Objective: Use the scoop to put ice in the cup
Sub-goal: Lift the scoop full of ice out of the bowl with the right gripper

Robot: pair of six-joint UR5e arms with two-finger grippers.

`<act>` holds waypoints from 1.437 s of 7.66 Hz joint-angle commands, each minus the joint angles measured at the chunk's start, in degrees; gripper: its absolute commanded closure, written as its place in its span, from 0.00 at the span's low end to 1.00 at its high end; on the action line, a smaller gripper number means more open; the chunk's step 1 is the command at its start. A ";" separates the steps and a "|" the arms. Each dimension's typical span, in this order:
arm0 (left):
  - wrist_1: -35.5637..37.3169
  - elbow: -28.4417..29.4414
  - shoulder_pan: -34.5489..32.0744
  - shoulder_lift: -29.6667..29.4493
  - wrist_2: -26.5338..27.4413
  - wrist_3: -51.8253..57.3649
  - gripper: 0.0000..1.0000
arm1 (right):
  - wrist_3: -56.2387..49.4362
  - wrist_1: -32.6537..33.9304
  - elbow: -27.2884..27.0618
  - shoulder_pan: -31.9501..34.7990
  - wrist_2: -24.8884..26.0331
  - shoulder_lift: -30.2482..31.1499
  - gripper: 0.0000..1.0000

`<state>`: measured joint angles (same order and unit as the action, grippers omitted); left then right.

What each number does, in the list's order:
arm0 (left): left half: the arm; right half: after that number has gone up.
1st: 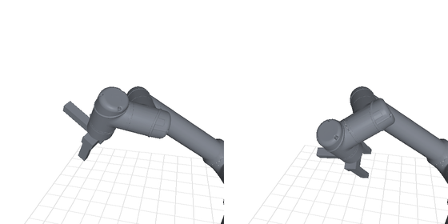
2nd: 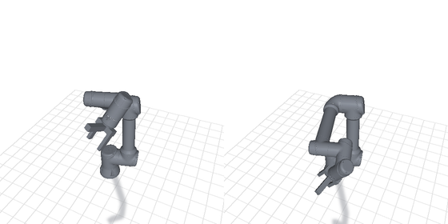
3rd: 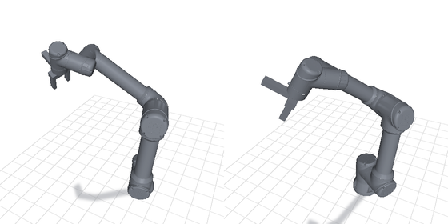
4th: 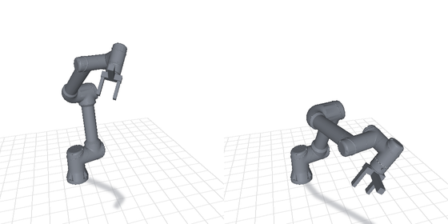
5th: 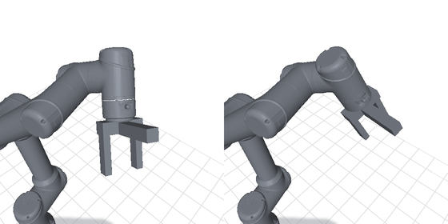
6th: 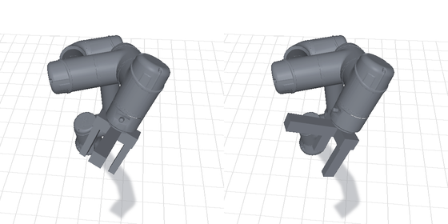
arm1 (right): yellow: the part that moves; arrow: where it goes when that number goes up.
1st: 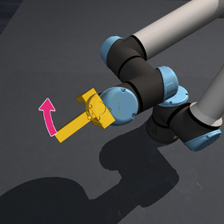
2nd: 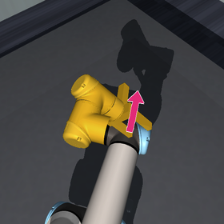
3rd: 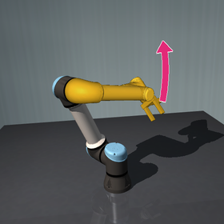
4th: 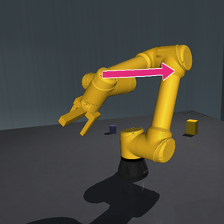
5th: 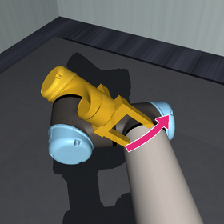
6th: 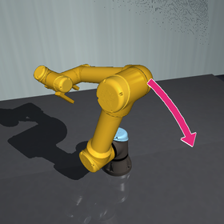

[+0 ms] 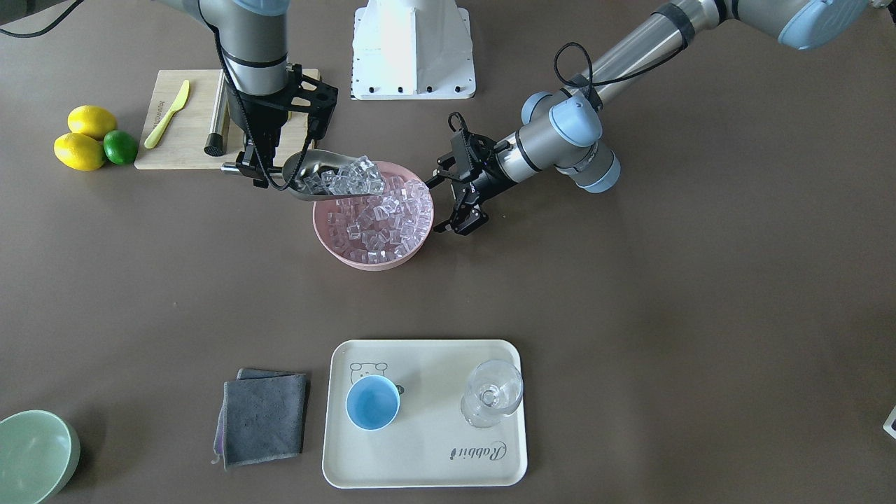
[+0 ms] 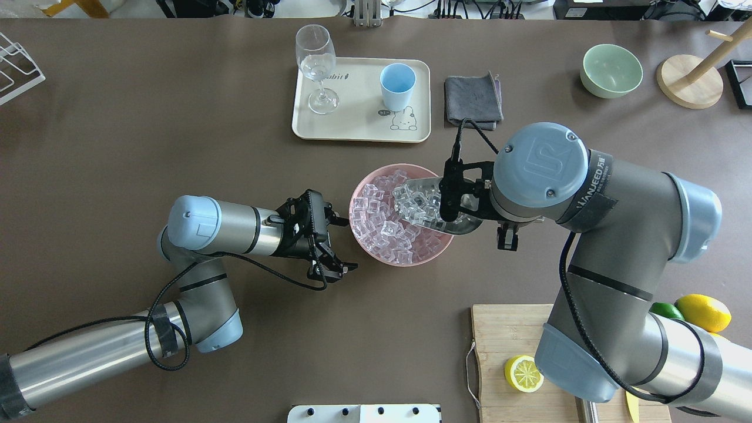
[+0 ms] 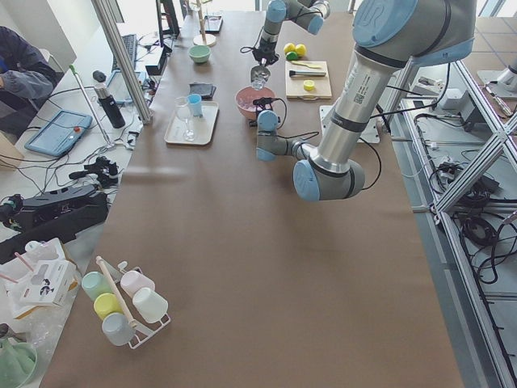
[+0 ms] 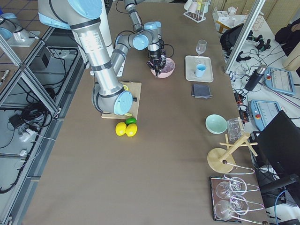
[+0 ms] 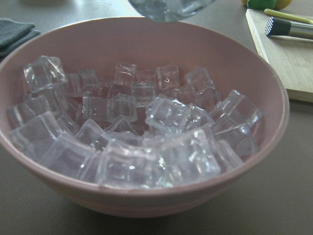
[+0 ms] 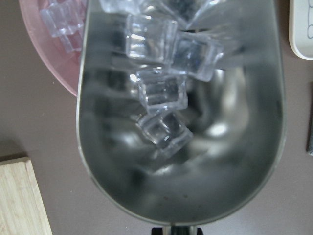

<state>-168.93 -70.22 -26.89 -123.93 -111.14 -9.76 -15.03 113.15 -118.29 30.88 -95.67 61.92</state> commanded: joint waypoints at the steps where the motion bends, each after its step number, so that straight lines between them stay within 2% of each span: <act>1: 0.09 0.00 -0.09 0.00 -0.04 -0.09 0.02 | 3.93 -4.59 -0.62 3.03 -3.45 1.10 1.00; 3: 1.13 -0.35 -0.44 0.00 -0.04 -0.09 0.02 | 8.76 -12.13 -0.54 4.26 -4.69 2.50 1.00; 6: 10.59 -8.14 -2.01 2.98 -0.04 0.44 0.02 | 13.35 -19.00 -0.27 4.89 -4.96 3.30 1.00; 9: 33.14 -24.29 -3.24 9.82 0.48 0.35 0.02 | 13.36 -18.93 0.61 5.50 -6.54 3.65 1.00; 11: 46.70 -32.66 -5.62 13.78 2.14 0.35 0.02 | 13.36 -19.11 0.61 6.99 -6.55 3.47 1.00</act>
<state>-134.29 -95.29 -30.65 -113.68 -110.55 -9.40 -1.73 94.23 -117.76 36.82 -102.18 65.48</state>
